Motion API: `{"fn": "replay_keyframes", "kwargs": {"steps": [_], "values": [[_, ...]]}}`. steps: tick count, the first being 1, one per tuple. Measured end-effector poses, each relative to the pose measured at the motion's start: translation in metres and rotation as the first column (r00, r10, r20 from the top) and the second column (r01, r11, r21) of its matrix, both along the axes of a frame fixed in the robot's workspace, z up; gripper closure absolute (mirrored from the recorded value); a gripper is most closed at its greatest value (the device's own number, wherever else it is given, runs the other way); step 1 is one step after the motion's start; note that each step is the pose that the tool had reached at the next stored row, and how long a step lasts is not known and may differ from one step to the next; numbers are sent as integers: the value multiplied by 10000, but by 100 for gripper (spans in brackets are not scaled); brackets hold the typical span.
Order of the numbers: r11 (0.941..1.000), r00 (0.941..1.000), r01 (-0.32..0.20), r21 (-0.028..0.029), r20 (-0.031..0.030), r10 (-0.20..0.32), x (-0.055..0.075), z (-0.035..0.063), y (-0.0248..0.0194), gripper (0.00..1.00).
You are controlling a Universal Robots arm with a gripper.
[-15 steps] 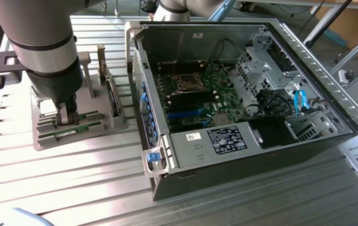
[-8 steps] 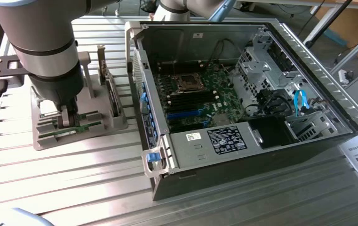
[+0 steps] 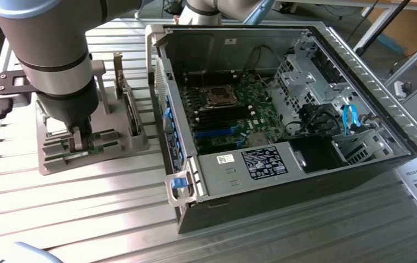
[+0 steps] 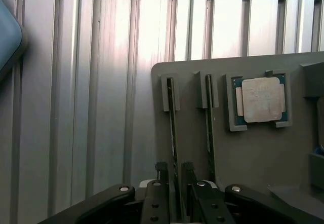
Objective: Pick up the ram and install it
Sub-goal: 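Pick up the ram and move it above insertion slot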
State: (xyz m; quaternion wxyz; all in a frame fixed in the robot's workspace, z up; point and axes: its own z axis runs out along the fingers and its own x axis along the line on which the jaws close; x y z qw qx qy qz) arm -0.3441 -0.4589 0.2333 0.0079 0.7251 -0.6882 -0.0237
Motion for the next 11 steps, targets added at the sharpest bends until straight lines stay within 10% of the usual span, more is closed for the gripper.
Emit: {"fn": "replay_keyframes", "kwargs": {"steps": [11], "values": [[10000,10000,0,0,1,0,0,-21,17,75]]}}
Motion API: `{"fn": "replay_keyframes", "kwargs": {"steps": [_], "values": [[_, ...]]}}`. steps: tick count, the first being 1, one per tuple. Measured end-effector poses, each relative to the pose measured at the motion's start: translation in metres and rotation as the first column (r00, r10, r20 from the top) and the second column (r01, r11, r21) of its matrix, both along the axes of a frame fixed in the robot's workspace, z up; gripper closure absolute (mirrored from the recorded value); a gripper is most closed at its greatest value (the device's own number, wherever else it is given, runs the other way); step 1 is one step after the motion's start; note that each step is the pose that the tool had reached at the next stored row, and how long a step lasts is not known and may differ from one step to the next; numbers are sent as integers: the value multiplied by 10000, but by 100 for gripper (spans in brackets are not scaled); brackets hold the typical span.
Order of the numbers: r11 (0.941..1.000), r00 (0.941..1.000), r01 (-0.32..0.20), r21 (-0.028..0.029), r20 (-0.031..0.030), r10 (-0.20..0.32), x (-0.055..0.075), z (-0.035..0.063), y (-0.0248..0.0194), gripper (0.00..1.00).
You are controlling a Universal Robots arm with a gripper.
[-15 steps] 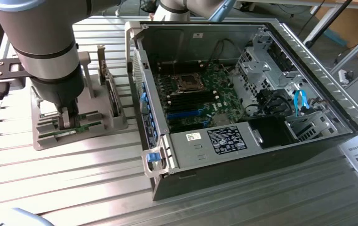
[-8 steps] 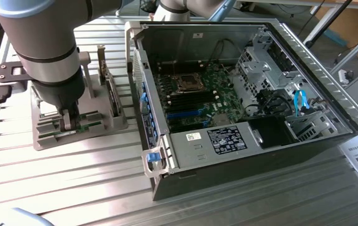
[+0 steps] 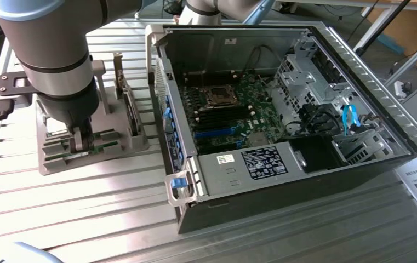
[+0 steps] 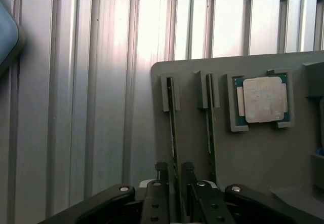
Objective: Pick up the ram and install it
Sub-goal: 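Pick up the ram and move it above insertion slot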
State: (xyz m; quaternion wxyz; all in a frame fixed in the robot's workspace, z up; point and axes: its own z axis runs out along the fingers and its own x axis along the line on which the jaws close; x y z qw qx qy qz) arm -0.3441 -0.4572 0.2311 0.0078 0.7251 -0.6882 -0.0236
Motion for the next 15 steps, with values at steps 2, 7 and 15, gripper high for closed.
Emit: {"fn": "replay_keyframes", "kwargs": {"steps": [2,7,15], "values": [[10000,10000,0,0,-1,0,0,0,17,75],[10000,10000,-1,-1,-2,1,0,-1,27,75],[10000,10000,-1,-1,-2,1,0,-64,27,75]]}}
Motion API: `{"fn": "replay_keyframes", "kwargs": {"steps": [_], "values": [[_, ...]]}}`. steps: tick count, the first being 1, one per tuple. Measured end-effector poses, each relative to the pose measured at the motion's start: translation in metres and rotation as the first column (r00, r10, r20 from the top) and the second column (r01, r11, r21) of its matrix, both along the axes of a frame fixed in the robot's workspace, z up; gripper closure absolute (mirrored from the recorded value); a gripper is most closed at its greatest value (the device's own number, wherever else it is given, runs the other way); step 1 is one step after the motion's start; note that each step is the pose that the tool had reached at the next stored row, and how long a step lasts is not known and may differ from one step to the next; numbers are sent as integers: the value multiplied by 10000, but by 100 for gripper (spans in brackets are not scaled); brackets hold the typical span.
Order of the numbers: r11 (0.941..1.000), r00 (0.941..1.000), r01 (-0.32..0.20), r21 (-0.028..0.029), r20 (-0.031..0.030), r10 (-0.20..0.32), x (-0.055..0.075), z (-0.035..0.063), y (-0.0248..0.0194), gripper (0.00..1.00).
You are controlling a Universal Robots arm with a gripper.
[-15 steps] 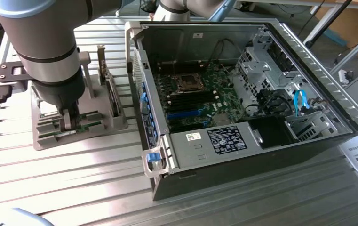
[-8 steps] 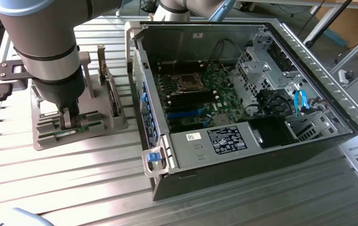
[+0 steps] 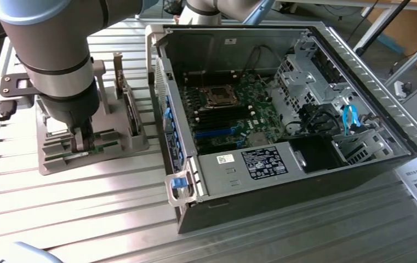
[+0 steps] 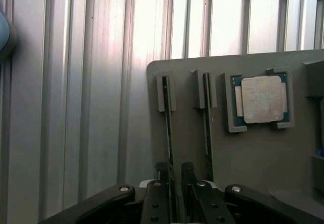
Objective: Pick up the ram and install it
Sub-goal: 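Pick up the ram and move it above insertion slot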
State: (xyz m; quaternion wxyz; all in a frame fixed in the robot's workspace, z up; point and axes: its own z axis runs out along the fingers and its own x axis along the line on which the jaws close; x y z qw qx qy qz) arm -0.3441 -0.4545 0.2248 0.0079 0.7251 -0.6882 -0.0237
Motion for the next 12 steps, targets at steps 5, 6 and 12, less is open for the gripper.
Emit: {"fn": "replay_keyframes", "kwargs": {"steps": [5,6,12], "values": [[10000,10000,-3,0,0,3,0,-1,0,75],[10000,10000,-42,0,0,42,0,-1,0,75],[9982,9982,-592,0,0,592,0,-3,0,75]]}}
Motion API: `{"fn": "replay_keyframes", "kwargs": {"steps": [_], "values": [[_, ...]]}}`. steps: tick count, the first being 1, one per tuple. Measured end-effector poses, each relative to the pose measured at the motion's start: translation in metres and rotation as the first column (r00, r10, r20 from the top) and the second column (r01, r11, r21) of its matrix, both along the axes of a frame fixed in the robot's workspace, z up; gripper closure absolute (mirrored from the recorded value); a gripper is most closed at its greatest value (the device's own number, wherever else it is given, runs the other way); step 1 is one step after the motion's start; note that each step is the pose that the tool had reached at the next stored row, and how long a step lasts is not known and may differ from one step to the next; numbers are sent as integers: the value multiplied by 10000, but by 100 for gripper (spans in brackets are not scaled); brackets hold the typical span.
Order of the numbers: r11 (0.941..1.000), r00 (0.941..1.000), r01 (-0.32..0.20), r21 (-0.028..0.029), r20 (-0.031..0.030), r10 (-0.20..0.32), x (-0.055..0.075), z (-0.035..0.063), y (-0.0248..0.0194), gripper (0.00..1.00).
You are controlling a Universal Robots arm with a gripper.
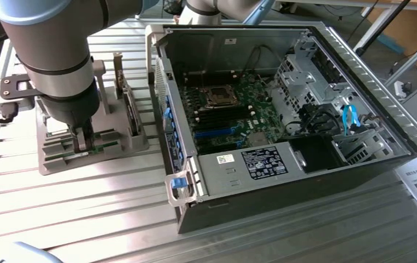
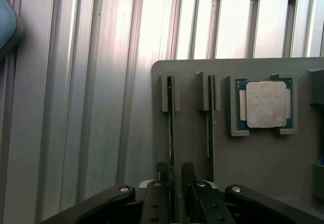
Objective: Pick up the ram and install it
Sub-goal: 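Pick up the ram and move it above insertion slot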
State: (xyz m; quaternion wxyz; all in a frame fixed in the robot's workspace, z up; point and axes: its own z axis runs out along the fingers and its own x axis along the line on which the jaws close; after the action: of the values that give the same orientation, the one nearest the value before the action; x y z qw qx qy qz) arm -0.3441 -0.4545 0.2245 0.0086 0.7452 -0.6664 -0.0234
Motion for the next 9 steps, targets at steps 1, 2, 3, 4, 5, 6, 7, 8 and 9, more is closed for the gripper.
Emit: {"fn": "replay_keyframes", "kwargs": {"steps": [1,2,3,4,5,6,7,8,9], "values": [[10000,10000,-9,0,0,9,0,0,0,75],[10000,10000,-9,-1,0,9,0,0,0,75],[10000,10000,-10,0,0,10,0,0,0,75],[10000,10000,-10,0,0,10,0,0,0,75],[10000,10000,-9,2,3,9,3,-2,1,75],[10000,10000,-9,1,2,9,11,-1,1,75],[10000,10000,-9,0,1,9,22,-1,1,75],[10000,10000,-10,-1,0,10,37,0,1,75],[10000,10000,-10,0,0,10,52,0,2,75]]}}
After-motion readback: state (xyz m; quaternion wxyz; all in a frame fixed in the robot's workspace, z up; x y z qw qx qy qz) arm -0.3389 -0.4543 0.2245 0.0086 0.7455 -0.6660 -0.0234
